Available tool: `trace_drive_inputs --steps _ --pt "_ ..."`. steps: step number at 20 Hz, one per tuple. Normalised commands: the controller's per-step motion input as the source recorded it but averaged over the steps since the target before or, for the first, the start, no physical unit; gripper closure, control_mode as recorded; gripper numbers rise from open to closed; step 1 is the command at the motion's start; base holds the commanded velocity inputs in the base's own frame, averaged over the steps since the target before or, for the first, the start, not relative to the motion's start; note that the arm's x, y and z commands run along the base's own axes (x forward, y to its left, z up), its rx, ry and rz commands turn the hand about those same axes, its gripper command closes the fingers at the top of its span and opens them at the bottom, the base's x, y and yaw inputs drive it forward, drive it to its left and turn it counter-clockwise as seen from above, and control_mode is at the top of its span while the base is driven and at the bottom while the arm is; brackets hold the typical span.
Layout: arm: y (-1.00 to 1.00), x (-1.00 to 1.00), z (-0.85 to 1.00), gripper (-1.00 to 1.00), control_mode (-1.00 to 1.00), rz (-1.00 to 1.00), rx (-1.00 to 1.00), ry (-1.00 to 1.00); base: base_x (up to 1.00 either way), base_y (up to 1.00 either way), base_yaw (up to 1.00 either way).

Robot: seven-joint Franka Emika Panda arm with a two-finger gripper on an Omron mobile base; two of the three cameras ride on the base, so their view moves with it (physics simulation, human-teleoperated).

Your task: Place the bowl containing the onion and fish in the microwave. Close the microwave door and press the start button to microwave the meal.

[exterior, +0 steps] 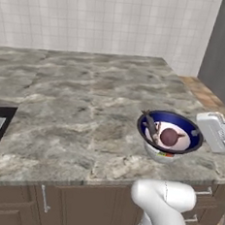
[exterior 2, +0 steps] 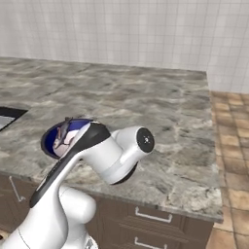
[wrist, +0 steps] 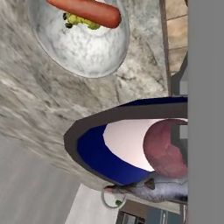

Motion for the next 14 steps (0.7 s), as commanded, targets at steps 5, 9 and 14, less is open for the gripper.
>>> trace_drive_inputs --steps 5,9,14 --pt "0.0 0.0 0.0 1.0 1.0 0.0 0.0 0.0 -0.77 0.06 0.39" --pt "0.0 0.0 0.0 1.0 1.0 0.0 0.0 0.0 -0.49 0.46 0.48" --pt "0.0 0.0 0.0 1.0 1.0 0.0 0.0 0.0 0.02 0.46 0.63"
